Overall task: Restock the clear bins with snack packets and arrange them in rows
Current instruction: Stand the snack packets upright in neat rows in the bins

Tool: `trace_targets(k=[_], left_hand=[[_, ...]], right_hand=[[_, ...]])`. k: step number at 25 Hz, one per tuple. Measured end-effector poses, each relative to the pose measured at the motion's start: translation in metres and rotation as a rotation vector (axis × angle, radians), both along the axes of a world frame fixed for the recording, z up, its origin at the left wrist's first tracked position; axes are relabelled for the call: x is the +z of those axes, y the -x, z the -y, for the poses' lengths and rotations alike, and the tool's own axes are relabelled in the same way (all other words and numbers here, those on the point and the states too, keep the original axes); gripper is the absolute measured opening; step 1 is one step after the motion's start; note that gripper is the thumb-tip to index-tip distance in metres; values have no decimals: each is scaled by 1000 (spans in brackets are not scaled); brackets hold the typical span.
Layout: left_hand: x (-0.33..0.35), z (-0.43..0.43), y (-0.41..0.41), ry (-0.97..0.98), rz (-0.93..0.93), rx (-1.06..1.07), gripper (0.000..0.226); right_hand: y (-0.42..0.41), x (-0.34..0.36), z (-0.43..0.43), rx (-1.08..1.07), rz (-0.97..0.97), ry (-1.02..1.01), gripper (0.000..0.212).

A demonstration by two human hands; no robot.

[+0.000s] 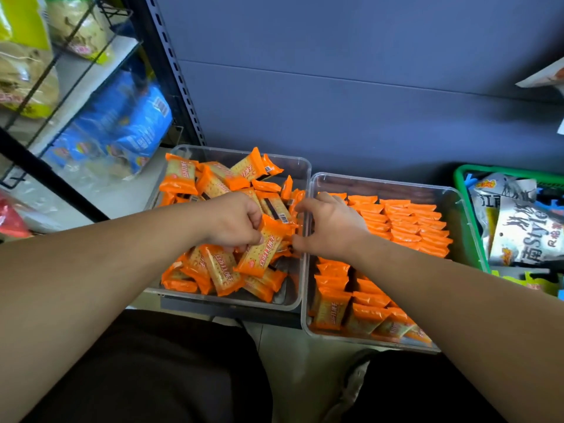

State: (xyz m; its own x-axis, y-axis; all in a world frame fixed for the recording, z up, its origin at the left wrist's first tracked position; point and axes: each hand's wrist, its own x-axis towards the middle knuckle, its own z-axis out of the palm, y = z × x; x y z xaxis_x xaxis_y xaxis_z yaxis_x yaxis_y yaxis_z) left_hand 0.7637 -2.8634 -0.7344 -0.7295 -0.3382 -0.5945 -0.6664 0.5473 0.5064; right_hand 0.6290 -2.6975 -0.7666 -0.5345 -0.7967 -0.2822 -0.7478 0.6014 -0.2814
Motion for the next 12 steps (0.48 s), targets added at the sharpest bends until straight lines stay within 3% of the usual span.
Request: trace_targets(k=[3, 8, 12], left_hand=[[5, -4, 8, -46, -24, 14, 9], [28, -1, 4, -198, -217, 82, 3], [41, -17, 8, -322, -304, 109, 15]], right_hand=[[13, 2, -7, 30, 45, -8, 67], [18, 42, -6, -163, 604, 346, 34], [14, 68, -16, -180, 801, 322, 17]])
